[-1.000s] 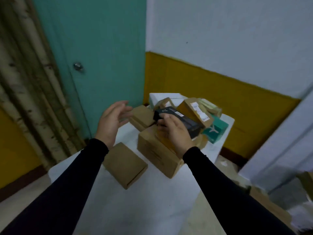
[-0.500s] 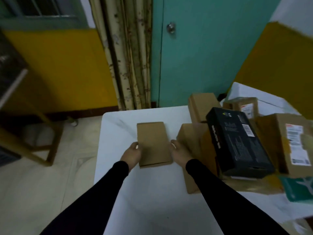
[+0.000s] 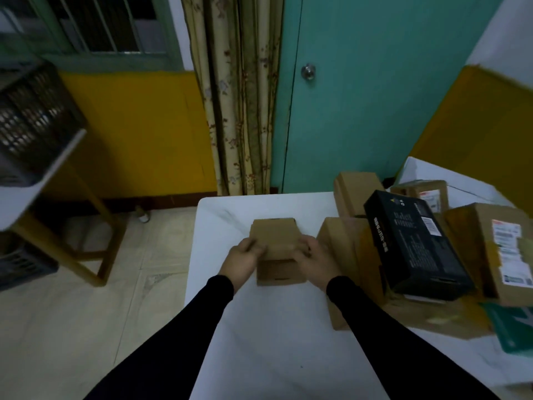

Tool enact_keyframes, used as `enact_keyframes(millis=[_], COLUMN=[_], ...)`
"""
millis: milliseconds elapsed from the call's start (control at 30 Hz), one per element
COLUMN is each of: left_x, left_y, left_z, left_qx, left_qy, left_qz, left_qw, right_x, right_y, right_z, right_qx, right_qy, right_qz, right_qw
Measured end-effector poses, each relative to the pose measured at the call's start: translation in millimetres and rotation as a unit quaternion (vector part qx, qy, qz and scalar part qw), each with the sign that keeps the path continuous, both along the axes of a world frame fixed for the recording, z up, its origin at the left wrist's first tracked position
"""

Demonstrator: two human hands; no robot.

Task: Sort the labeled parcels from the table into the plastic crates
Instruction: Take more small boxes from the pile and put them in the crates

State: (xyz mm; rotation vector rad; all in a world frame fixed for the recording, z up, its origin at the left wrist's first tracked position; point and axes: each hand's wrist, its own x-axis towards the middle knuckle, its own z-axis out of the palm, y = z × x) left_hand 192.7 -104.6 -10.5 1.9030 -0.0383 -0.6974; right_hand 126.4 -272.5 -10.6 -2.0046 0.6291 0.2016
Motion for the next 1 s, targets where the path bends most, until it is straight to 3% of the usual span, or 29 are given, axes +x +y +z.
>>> enact_keyframes(millis=[133, 333, 433, 700, 1000], left_x=[8, 12, 9, -17, -29], left_y=[30, 80, 98, 121, 120], left_z=[54, 125, 146, 151, 146], left_qx=[0.011, -0.041, -0.072, -0.128, -0.171], left_qy=[-0.079, -0.158, -0.161, -0.097, -0.058], left_qz=[-0.036, -0.045, -0.02, 0.005, 0.003], left_qw=[0.996, 0.986, 0.984, 0.987, 0.984], right_x=[-1, -4, -5, 8, 9], right_y=[8, 40, 56, 62, 42], right_z=[43, 109, 127, 150, 148], right_qx=[-0.005, -0.04, -0.02, 0.159, 0.213], right_qy=[-0.091, -0.209, -0.242, -0.246, -0.249], right_qz=[0.0, -0.004, -0.025, -0.117, -0.152], right_qw=[0.996, 0.977, 0.97, 0.949, 0.932])
